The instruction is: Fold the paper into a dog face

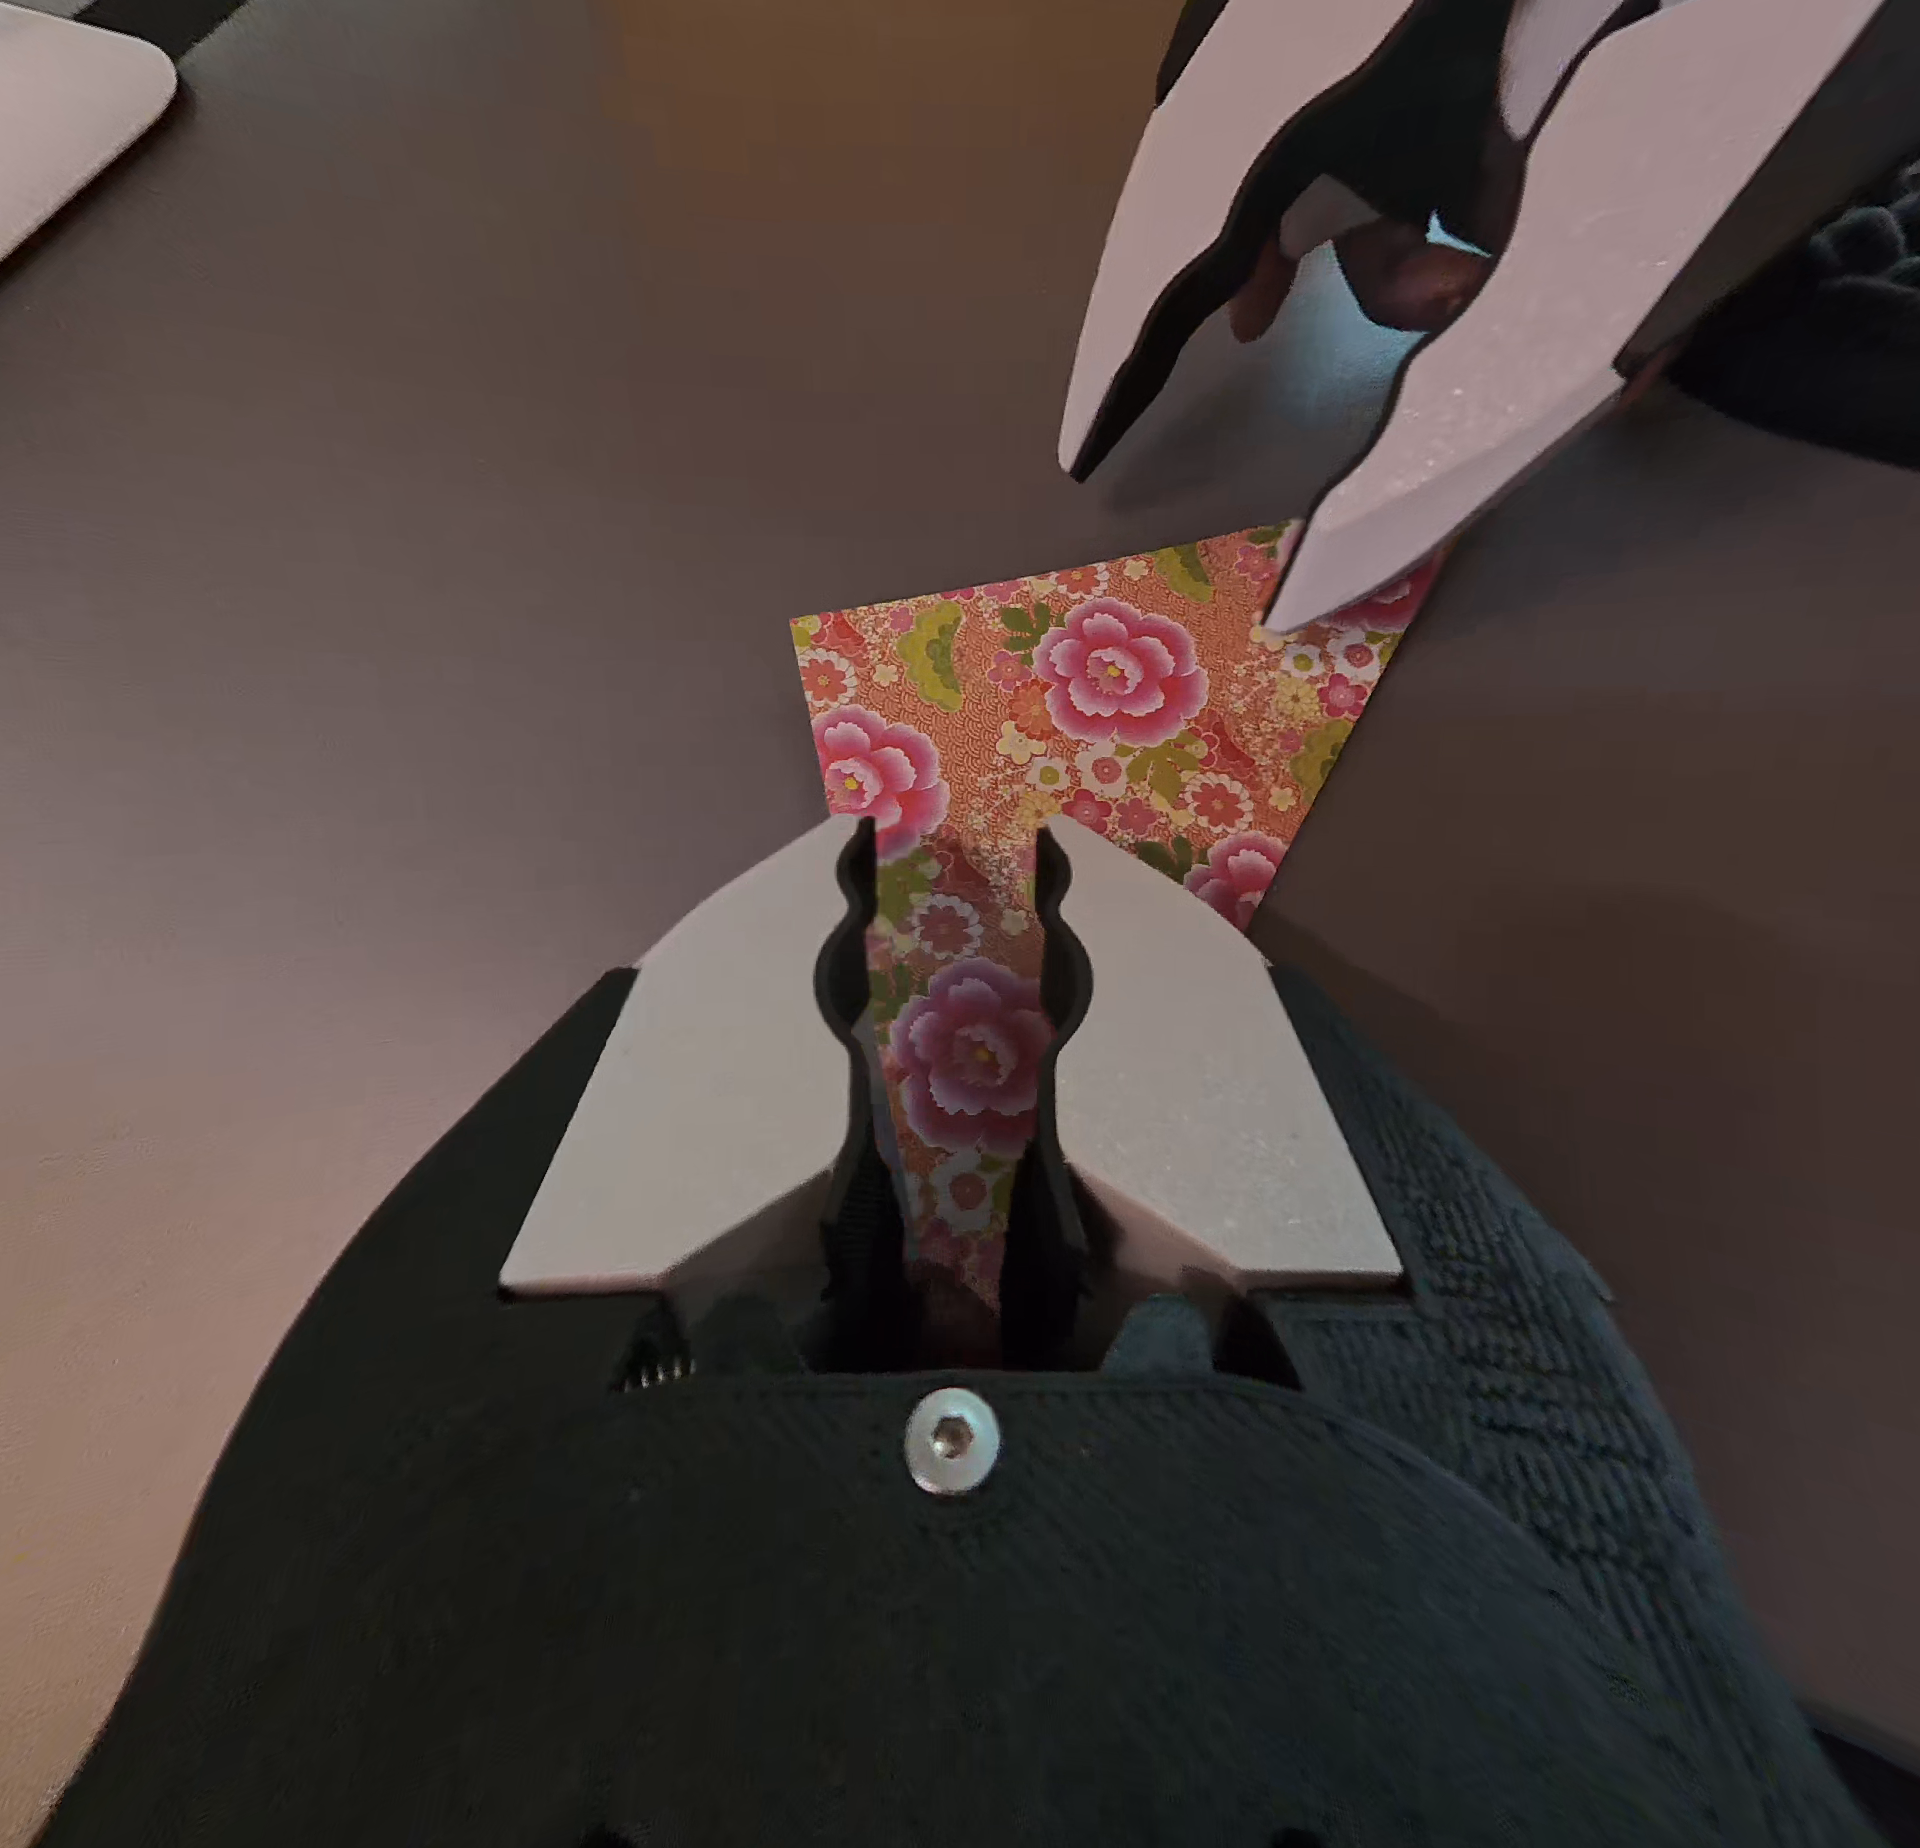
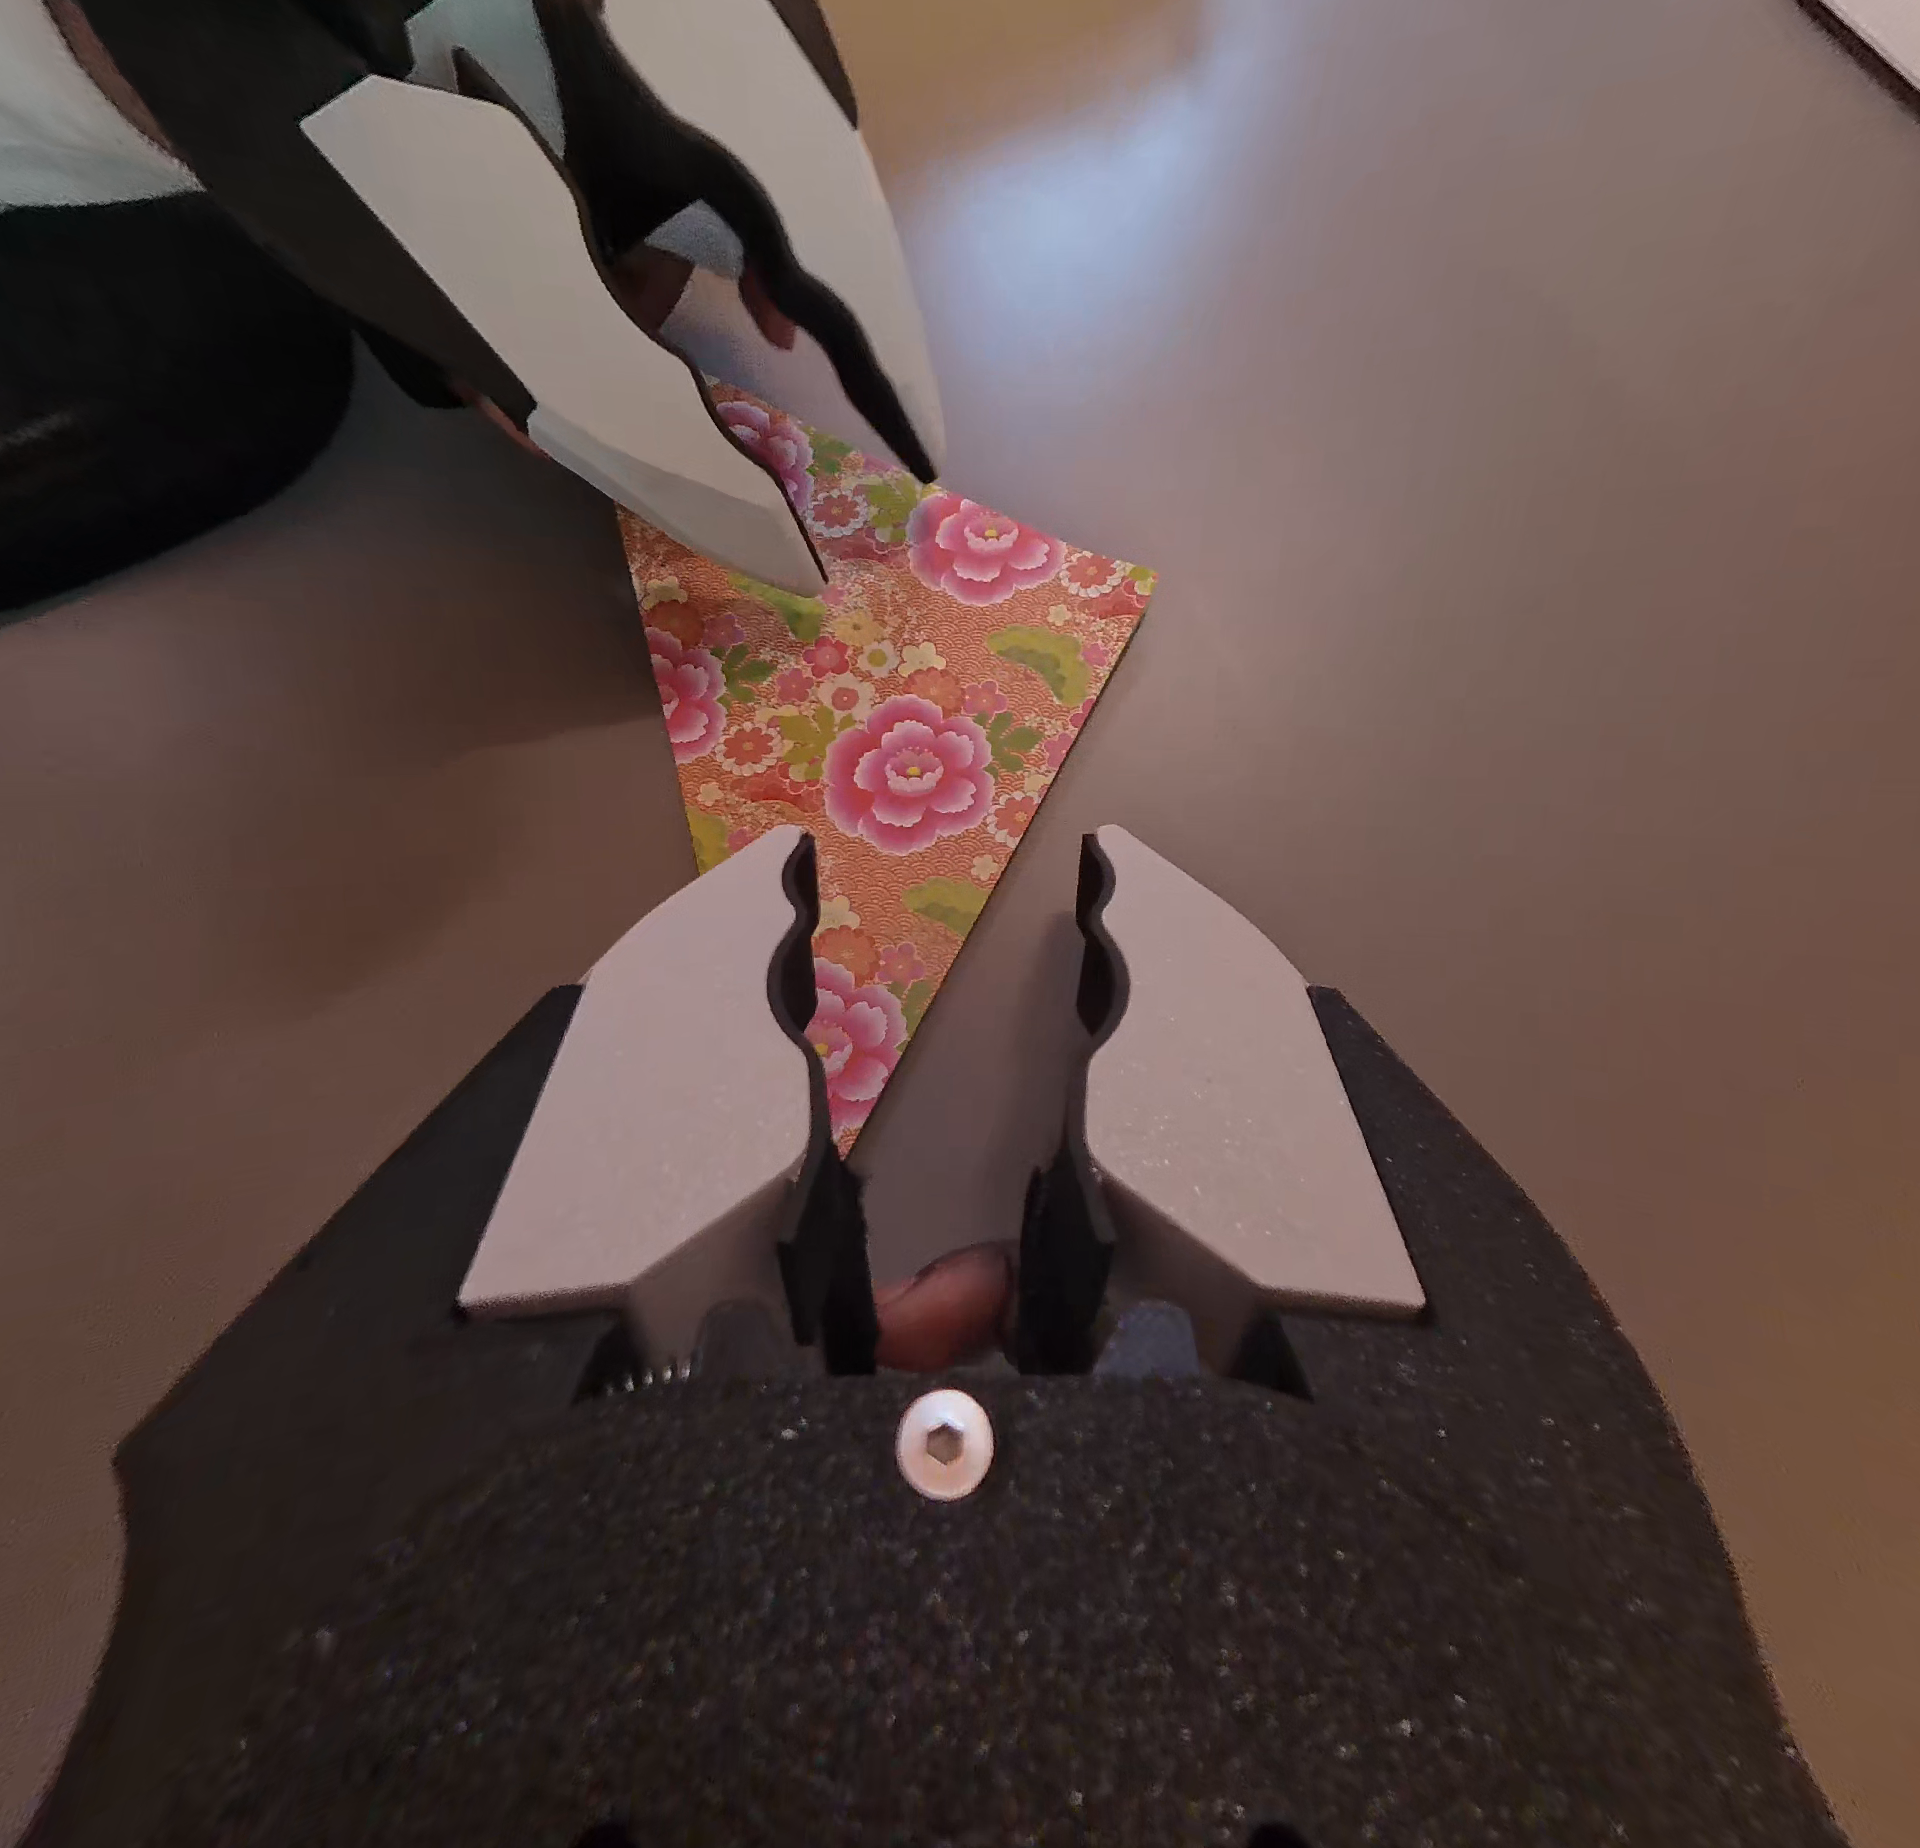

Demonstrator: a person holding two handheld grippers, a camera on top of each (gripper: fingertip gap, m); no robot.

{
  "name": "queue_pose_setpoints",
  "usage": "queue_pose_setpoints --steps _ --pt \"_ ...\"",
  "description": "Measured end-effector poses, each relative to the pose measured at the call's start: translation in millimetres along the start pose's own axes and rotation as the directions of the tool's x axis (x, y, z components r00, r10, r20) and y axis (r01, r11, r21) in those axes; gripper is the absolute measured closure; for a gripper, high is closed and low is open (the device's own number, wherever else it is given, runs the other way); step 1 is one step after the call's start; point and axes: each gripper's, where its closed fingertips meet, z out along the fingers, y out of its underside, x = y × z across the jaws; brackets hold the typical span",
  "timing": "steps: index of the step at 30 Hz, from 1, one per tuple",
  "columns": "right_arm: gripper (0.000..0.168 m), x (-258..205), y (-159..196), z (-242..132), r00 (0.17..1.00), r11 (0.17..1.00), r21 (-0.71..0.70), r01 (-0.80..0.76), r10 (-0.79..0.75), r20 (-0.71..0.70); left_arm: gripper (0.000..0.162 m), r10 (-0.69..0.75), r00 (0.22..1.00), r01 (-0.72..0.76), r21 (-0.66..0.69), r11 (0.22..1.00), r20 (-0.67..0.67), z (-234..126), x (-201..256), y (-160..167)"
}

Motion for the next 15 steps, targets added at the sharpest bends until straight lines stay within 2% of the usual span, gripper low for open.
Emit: queue_pose_setpoints --steps 6,15 --pt "0.116 -0.9 4.8 -2.3 1.0 0.999 -0.032 -0.006 0.005 -0.01 0.111 -0.023 1.0 0.023 -0.004 1.0 0.013 -0.1 -4.2 0.7" --pt "0.115 -6.7 10.3 0.2 1.0 0.999 -0.045 -0.011 0.011 0.006 0.108 0.006 1.0 -0.007 -0.054 0.999 -0.01 3.1 0.6 7.1"
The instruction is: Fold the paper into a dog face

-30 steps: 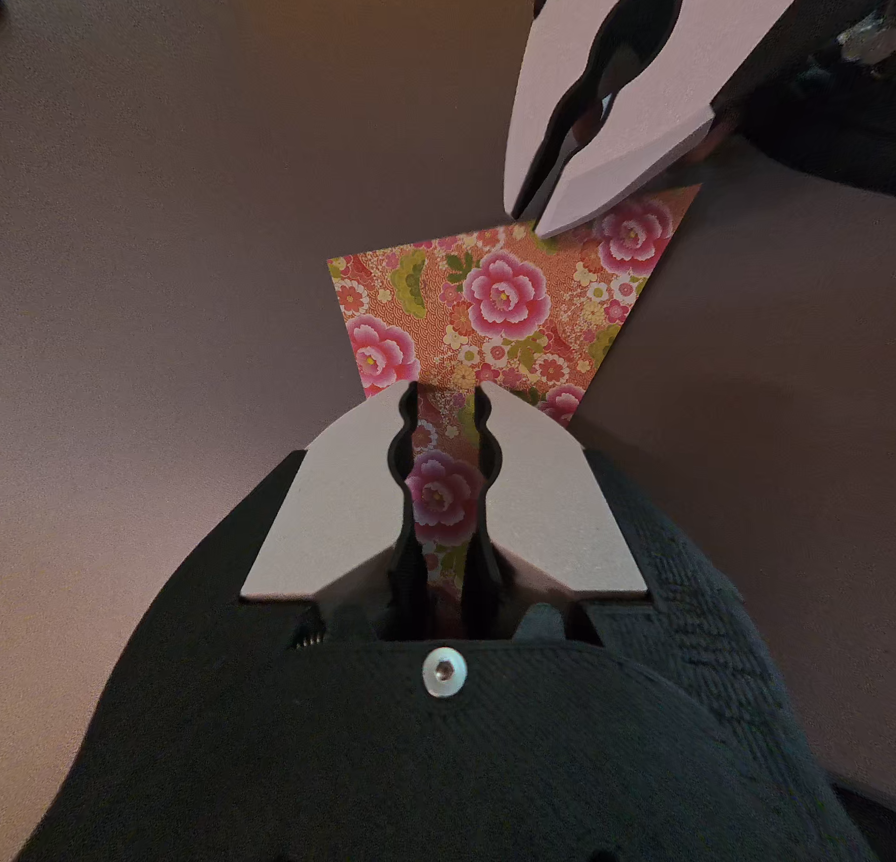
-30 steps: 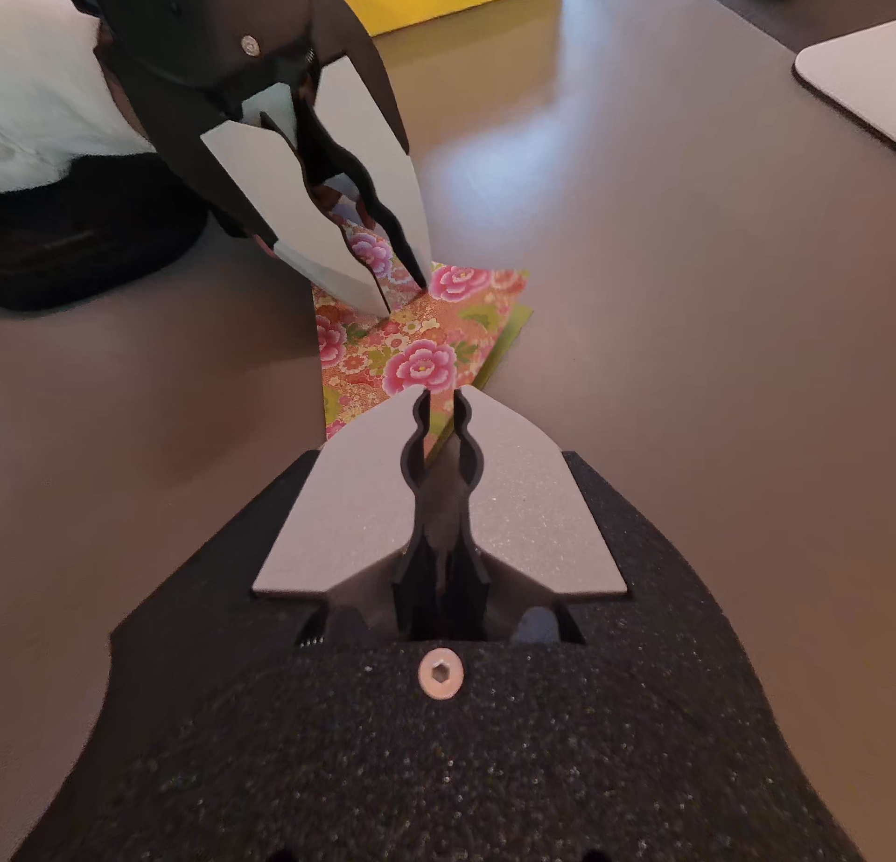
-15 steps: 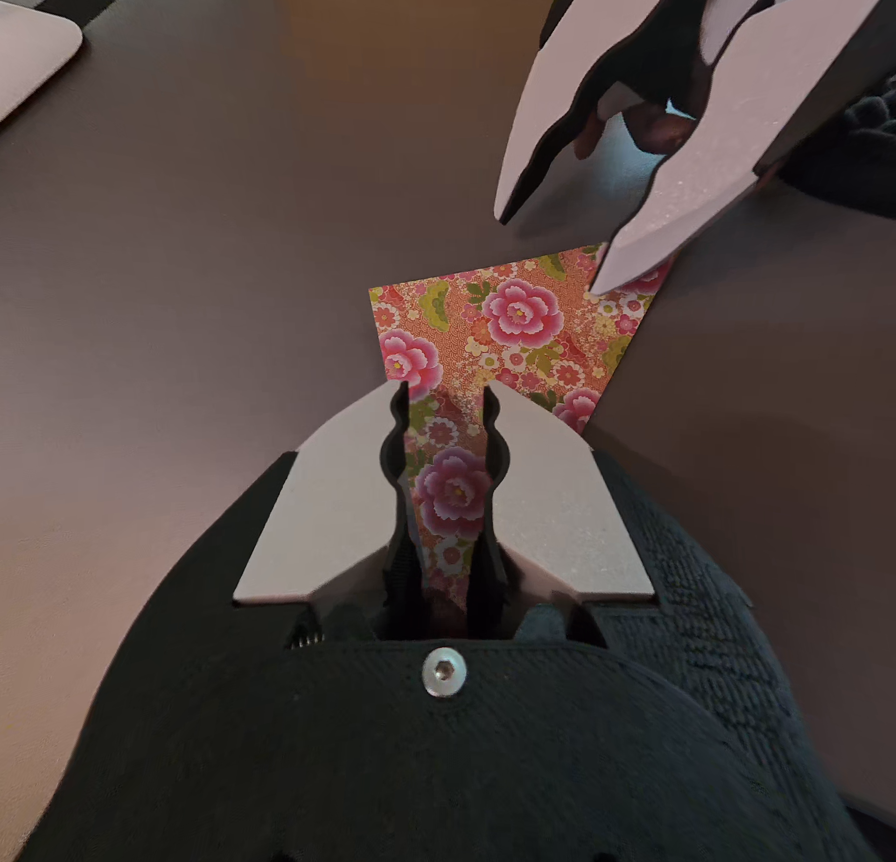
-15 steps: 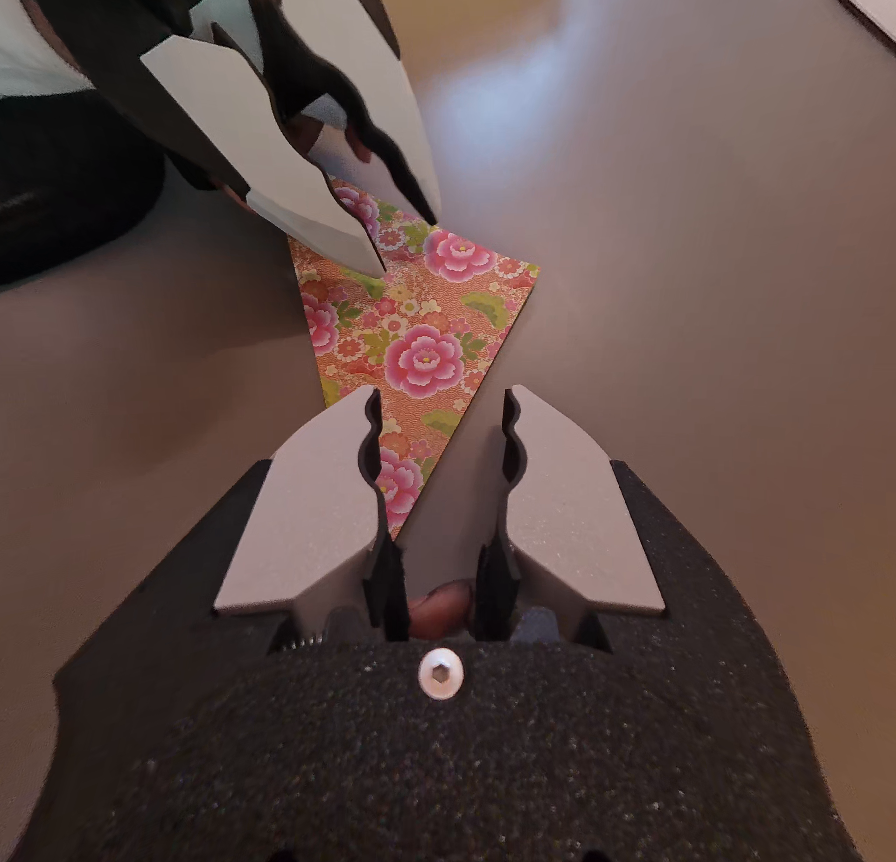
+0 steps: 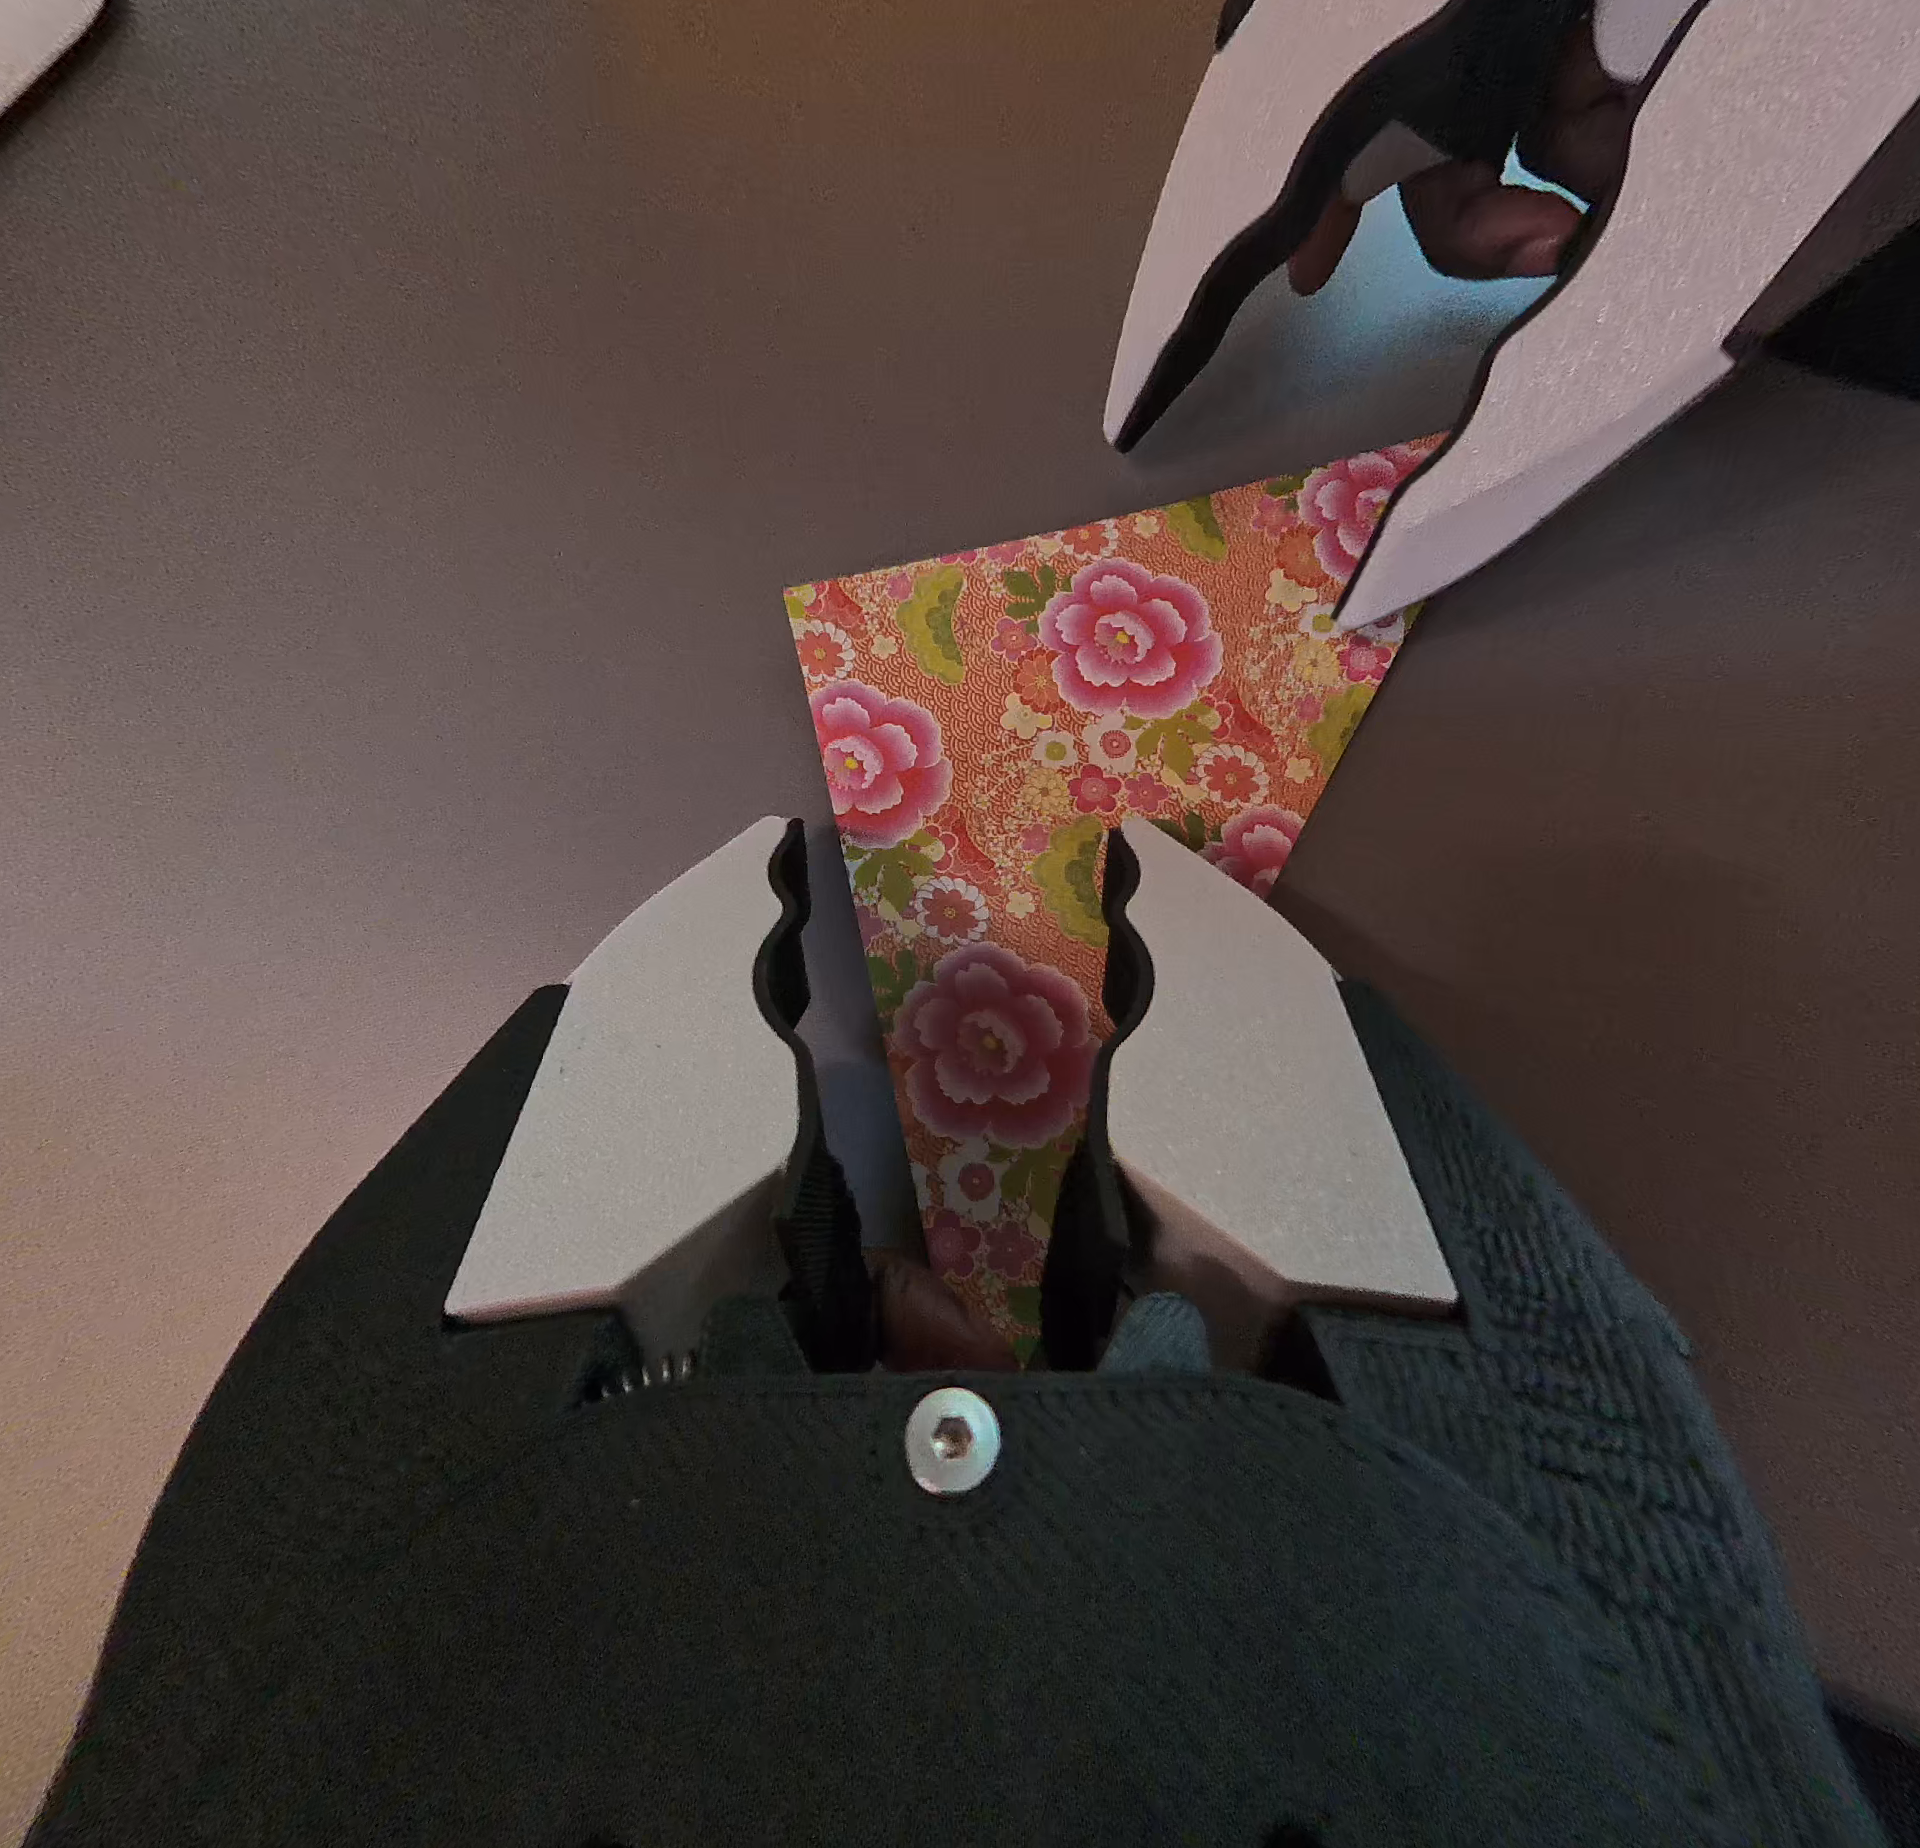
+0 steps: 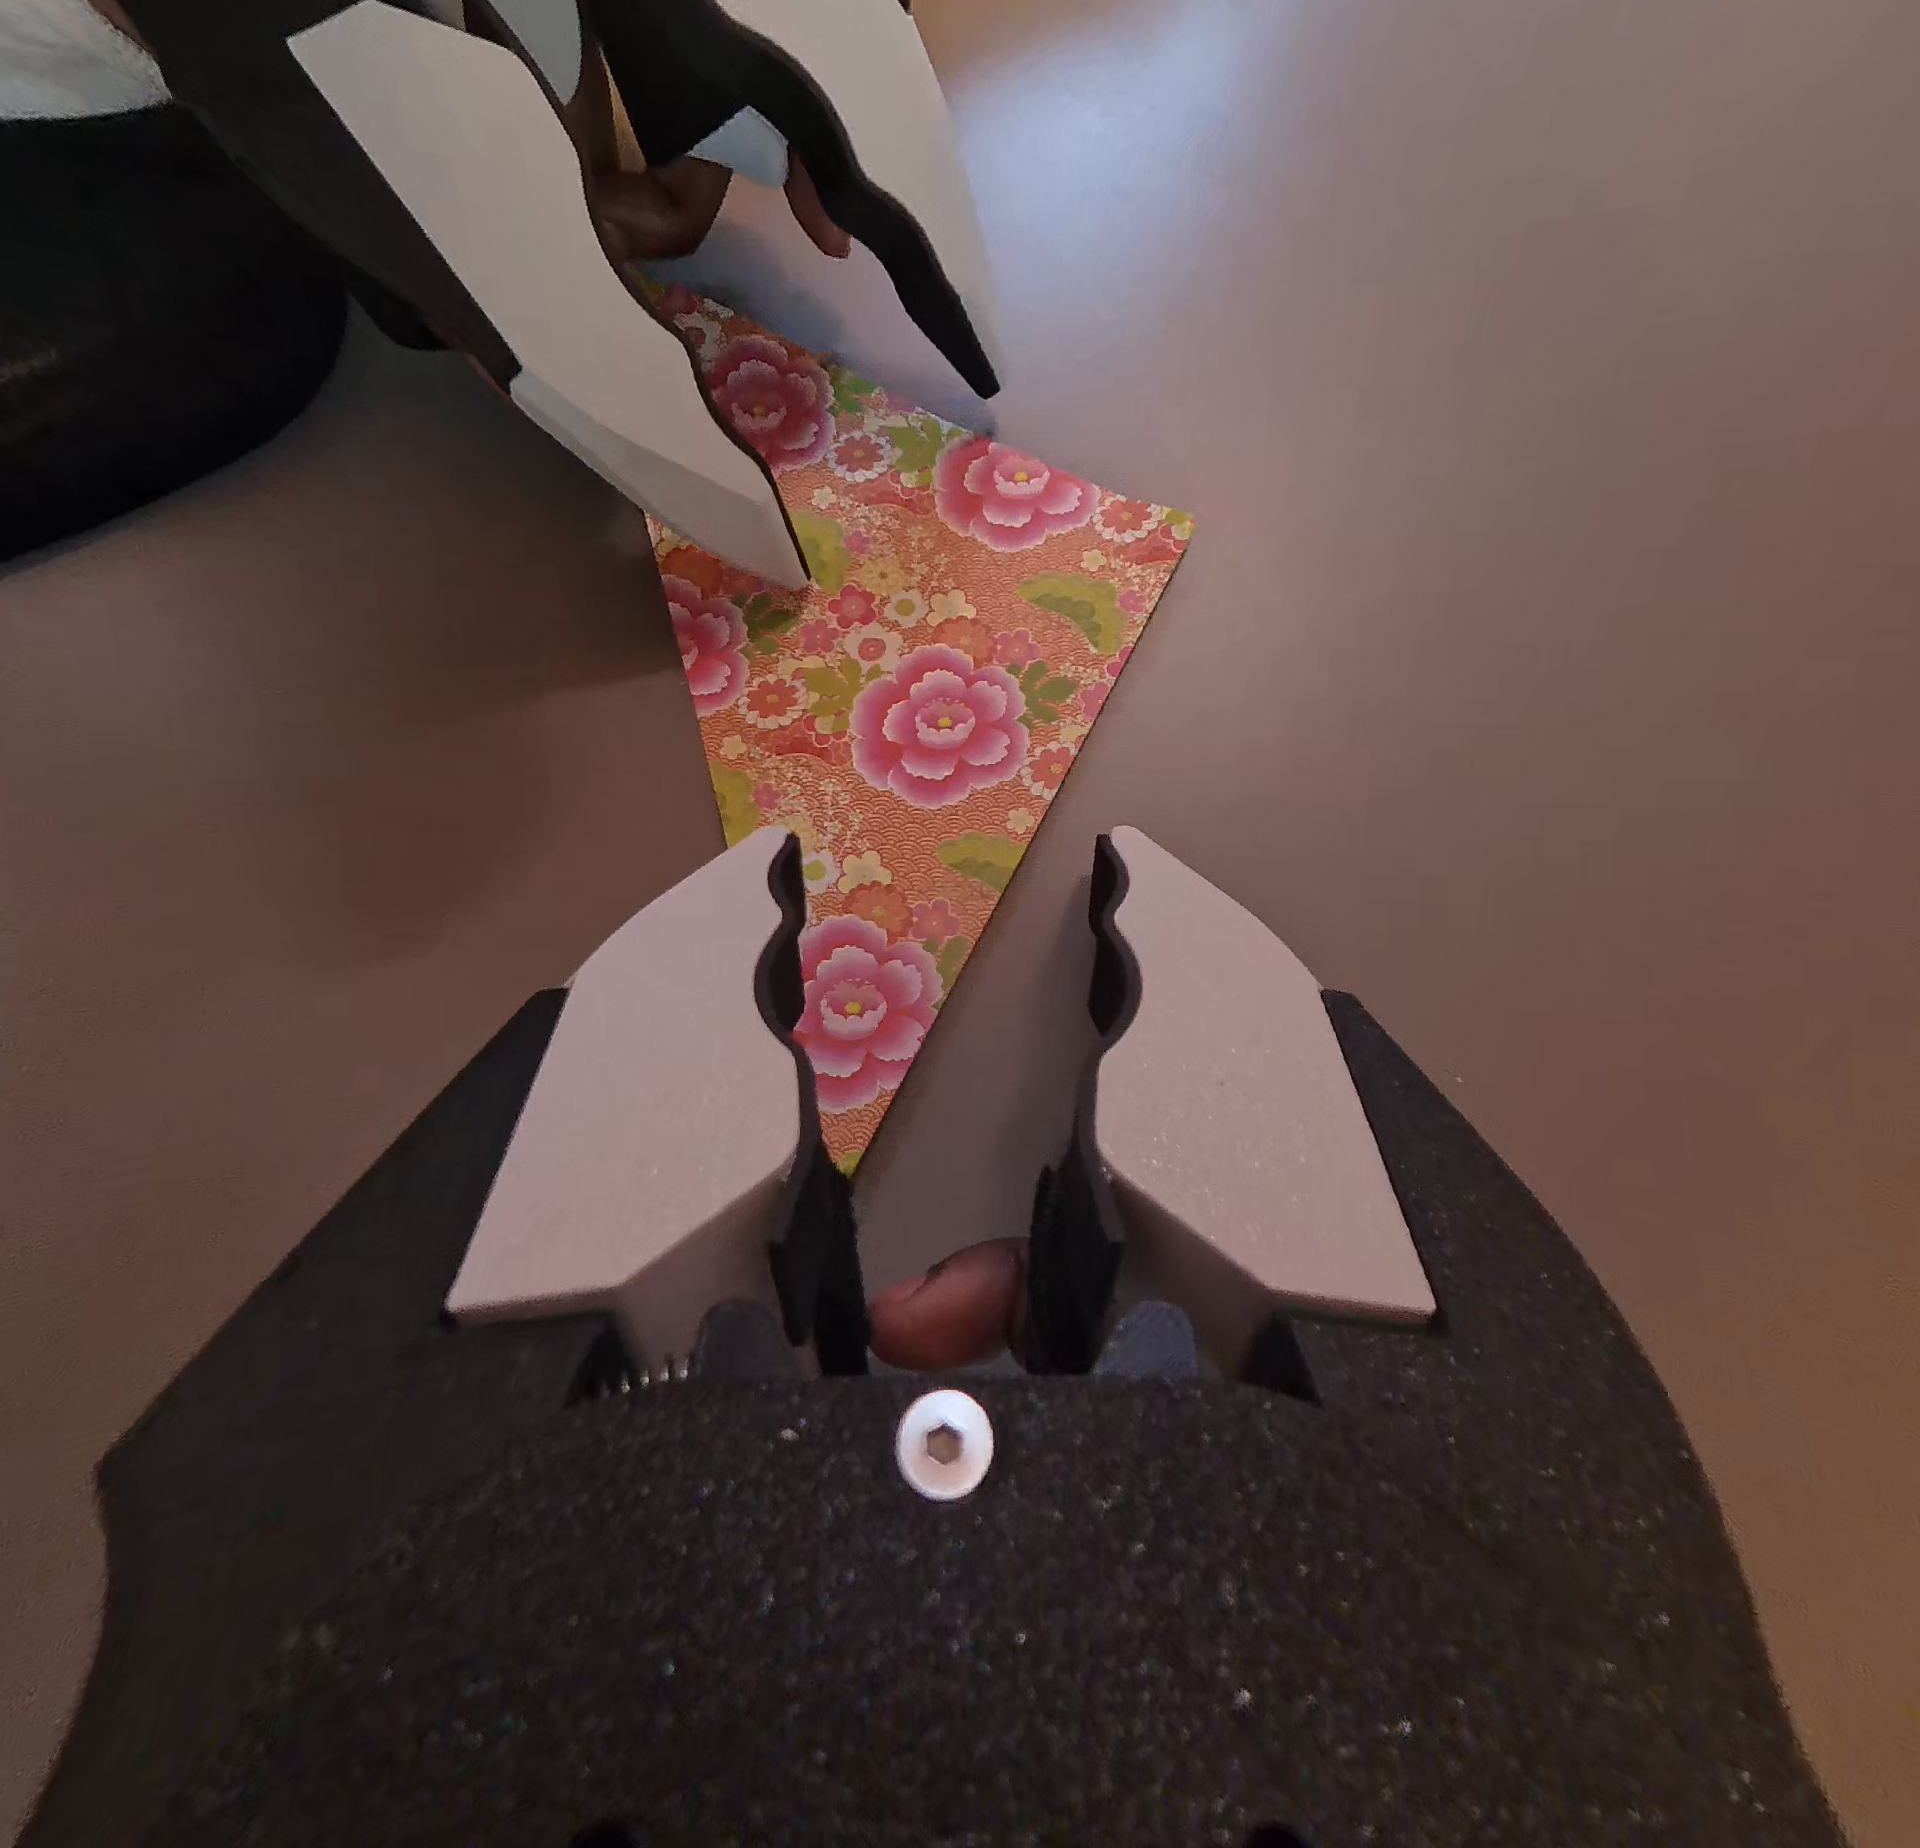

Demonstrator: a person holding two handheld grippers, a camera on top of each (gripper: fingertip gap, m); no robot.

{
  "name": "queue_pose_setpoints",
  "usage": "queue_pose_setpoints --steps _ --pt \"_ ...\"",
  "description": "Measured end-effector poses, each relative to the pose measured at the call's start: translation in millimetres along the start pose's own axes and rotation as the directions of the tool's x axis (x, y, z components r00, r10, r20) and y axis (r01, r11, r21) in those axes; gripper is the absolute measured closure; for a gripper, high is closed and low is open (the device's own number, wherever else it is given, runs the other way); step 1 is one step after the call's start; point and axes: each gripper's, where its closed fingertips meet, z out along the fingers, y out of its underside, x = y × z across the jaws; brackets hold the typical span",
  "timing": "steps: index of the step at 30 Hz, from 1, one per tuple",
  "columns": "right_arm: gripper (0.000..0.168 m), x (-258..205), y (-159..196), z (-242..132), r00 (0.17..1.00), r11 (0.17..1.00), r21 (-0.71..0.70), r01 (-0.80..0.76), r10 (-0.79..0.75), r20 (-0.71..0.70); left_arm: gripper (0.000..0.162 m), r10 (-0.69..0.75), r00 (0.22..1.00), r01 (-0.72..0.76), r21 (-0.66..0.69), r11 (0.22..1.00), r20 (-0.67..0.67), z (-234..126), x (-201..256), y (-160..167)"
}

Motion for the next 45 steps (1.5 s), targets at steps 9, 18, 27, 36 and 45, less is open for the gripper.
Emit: queue_pose_setpoints --steps 9,18,27,36,45 --pt "0.138 -4.3 0.0 7.8 0.999 0.999 -0.007 0.044 -0.044 0.002 0.126 0.038 0.999 -0.038 0.001 0.999 -0.026 -0.3 6.2 0.3" --pt "0.161 -3.5 -5.5 7.0 0.999 0.999 0.033 0.042 -0.042 -0.005 0.147 0.068 0.998 -0.067 0.019 0.998 -0.02 -2.1 7.5 -1.4" --pt "0.113 2.8 -4.3 -3.8 0.999 0.999 0.001 -0.04 0.04 -0.029 0.127 0.015 0.999 -0.016 0.033 0.999 0.029 -3.7 -4.3 -2.8" --pt "0.097 -10.0 4.7 6.0 0.999 0.996 -0.084 0.005 -0.008 -0.039 0.112 -0.015 0.999 0.015 0.005 1.0 0.045 -2.9 -10.4 1.8" --pt "0.124 -10.6 0.1 7.8 0.998 0.998 -0.052 0.034 -0.036 -0.044 0.11 -0.05 0.998 0.048 0.031 0.998 0.039 -5.5 -13.2 -0.8"
